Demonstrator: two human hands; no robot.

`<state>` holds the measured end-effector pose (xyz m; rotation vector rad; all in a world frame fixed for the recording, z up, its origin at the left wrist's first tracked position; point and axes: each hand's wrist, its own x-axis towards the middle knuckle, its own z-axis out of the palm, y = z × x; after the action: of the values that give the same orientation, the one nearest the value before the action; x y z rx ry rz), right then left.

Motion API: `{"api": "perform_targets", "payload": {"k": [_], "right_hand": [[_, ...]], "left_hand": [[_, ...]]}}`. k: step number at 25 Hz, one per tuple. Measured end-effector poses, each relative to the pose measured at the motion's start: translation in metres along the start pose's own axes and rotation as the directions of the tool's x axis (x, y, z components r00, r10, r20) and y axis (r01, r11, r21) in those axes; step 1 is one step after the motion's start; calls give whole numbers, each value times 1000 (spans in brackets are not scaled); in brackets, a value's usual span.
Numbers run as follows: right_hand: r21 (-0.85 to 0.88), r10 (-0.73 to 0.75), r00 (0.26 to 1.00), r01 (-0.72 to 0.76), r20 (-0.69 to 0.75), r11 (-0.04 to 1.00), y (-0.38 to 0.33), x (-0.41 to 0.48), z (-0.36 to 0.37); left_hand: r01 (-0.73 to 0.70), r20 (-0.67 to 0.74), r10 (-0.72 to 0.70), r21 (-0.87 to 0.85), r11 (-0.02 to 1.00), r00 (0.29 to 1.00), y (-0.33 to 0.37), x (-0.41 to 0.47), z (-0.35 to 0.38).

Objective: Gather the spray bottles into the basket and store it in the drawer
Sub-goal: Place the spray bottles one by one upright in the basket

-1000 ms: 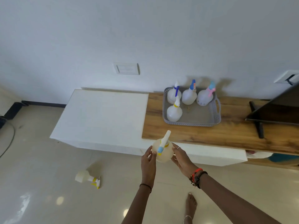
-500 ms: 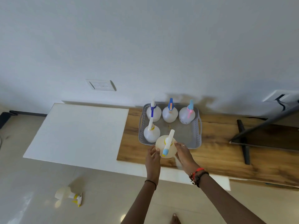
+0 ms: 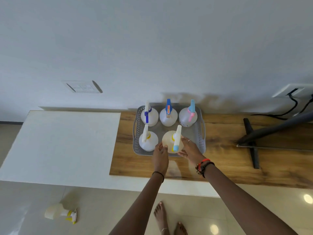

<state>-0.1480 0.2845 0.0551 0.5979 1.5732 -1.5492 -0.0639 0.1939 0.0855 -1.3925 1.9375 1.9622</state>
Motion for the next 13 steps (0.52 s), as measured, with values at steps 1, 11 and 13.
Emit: {"api": "perform_targets", "payload": {"k": [1, 11, 13], "right_hand": [[13, 10, 1000, -10, -3, 1000, 1, 6, 0], [-70, 42, 998, -45, -42, 997, 3, 54, 6], [-84, 46, 998, -50, -51, 995, 2, 58, 10]], "left_hand": [[4, 16, -4, 16, 1000, 1000, -2, 6, 2], [77, 36, -83, 137, 987, 996, -16, 48, 16], [90, 33, -95, 129, 988, 995, -17, 51, 15]]}}
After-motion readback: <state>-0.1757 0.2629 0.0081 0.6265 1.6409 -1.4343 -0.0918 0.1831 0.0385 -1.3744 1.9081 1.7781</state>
